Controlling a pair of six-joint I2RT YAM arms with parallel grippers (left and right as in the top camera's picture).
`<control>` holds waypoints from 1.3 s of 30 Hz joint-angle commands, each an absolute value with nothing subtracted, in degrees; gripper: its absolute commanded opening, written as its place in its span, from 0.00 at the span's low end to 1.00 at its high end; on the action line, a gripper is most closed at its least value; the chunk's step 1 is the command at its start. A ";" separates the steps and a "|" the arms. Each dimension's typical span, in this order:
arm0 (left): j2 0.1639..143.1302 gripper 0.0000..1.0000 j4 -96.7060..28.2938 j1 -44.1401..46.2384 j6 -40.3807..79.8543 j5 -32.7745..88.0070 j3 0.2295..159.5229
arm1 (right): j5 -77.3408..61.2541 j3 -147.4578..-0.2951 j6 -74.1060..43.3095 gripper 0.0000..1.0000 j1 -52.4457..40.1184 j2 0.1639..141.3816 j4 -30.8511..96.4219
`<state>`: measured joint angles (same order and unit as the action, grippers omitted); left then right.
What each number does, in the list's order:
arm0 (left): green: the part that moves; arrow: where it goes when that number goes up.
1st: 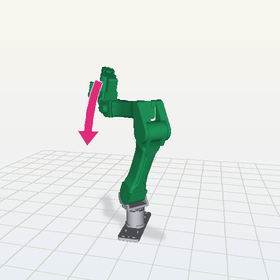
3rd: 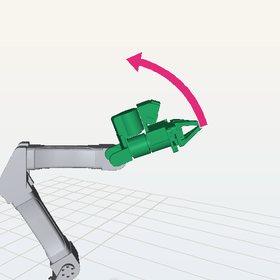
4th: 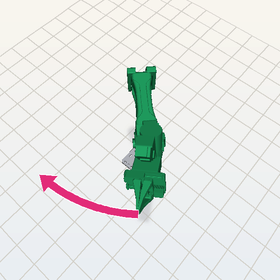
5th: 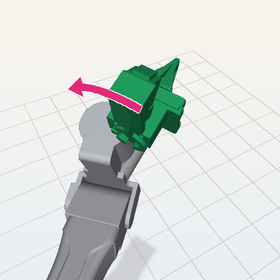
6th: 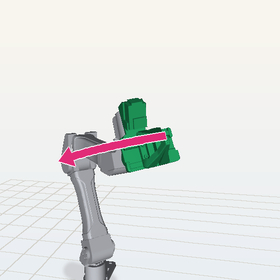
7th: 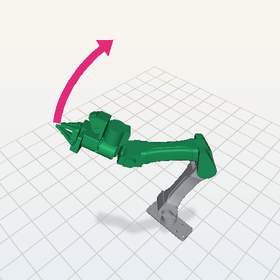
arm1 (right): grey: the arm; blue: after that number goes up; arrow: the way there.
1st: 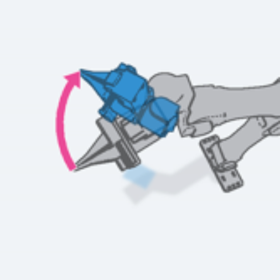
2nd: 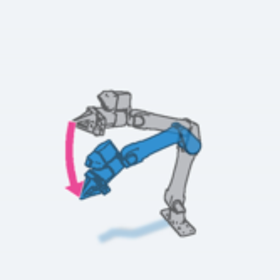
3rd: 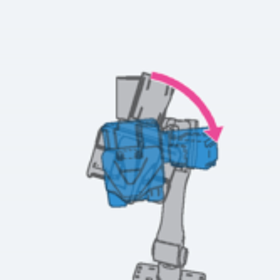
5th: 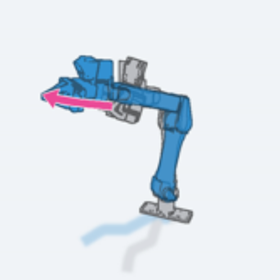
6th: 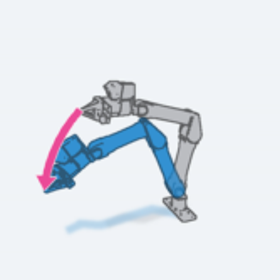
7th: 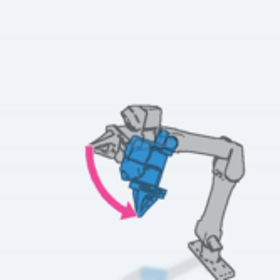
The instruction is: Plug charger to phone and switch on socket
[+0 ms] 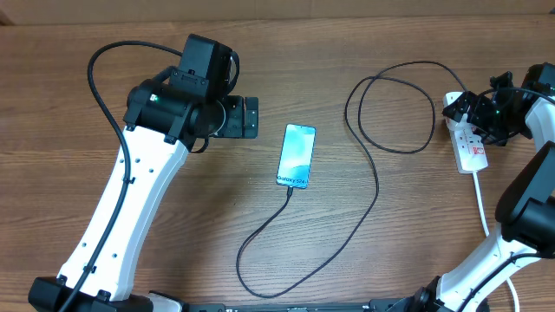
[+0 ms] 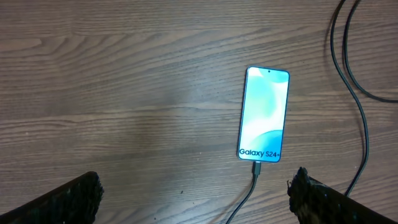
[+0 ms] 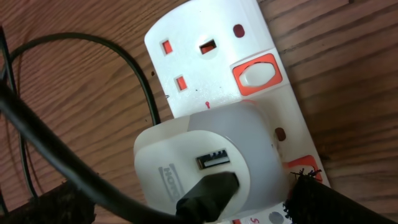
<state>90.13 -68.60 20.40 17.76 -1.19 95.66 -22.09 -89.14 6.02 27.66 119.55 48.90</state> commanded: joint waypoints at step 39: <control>90.43 1.00 -68.58 20.27 16.69 -1.91 96.12 | -29.15 -90.06 7.55 1.00 27.40 120.03 49.71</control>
